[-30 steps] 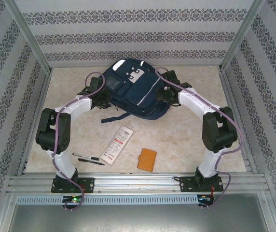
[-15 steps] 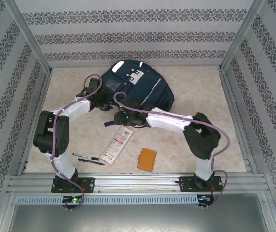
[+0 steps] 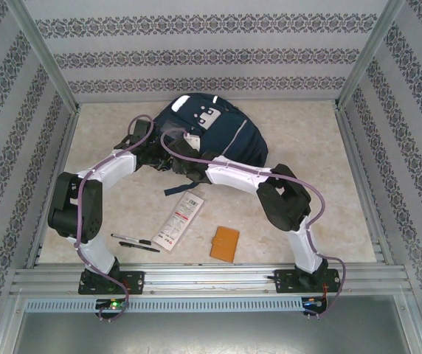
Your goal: Pack the student bag
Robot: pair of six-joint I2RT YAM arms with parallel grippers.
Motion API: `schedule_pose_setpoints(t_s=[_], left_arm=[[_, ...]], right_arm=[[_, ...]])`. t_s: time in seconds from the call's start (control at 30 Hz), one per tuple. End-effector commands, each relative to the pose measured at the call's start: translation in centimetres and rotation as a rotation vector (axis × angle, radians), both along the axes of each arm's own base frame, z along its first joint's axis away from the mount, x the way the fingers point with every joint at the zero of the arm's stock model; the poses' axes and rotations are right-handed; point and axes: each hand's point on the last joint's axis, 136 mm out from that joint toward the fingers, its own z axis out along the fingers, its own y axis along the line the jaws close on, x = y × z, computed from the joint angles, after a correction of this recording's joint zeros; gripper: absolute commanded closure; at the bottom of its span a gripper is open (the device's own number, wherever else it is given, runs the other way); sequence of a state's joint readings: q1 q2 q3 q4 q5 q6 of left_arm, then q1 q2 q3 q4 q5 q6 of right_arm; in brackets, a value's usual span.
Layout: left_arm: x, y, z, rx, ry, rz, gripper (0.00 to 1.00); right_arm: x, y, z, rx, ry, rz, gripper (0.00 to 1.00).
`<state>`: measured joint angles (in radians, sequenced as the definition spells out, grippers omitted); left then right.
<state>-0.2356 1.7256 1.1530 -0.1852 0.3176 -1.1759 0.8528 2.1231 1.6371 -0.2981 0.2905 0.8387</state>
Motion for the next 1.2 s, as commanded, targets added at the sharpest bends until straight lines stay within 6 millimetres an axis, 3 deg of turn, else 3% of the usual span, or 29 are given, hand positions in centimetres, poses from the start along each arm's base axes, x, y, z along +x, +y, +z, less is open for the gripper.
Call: schedule_pose_setpoints(t_s=[0.0,0.17,0.3,0.43,0.57,0.7,0.83,0.9,0.97,1.03,1.1,1.17], left_arm=[[-1.4,-2.1,1.9,-0.089,-0.004,-0.065,1.0],[-0.7,-1.9,2.1,-0.069,-0.021,-0.07,1.0],[0.4,-0.9,2.2,0.002,-0.044,-0.077,1.0],[1.5,1.0,1.9,0.098,-0.051,-0.081,1.0],[2.3,3.0,1.3,0.192,-0.058,-0.088,1.0],[3.4,4.4,1.0,0.254,-0.083,-0.101,1.0],[6.2,4.6,1.7,0.261,-0.156,-0.194,1.0],[8.2,4.5,2.0,0.263,-0.195,-0.265,1.0],[10.1,5.2,2.0,0.286,-0.172,-0.288,0.69],[11.2,5.1,2.9,0.287,-0.152,-0.332,0.54],[11.1,4.6,4.4,0.268,-0.145,-0.357,0.47],[9.2,4.6,5.7,0.238,-0.098,-0.337,0.41]], right_arm=[[2.8,-1.1,0.9,-0.032,-0.072,-0.076,0.77],[2.2,-2.0,0.7,-0.035,-0.025,-0.071,0.97],[0.0,-2.8,0.6,-0.027,0.073,0.023,1.0],[-3.6,-4.0,-0.9,0.026,0.244,0.224,1.0],[-6.6,-7.5,-1.0,0.018,0.332,0.361,1.0],[-8.1,-12.2,-0.2,0.001,0.37,0.391,1.0],[-9.5,-15.1,0.7,0.062,0.414,0.457,1.0],[-10.5,-14.4,1.3,0.097,0.428,0.538,1.0],[-11.5,-12.1,2.1,0.136,0.439,0.634,1.0],[-11.4,-9.6,2.3,0.14,0.428,0.676,1.0],[-10.4,-6.8,2.7,0.147,0.405,0.686,1.0],[-8.8,-3.9,3.1,0.177,0.369,0.666,1.0]])
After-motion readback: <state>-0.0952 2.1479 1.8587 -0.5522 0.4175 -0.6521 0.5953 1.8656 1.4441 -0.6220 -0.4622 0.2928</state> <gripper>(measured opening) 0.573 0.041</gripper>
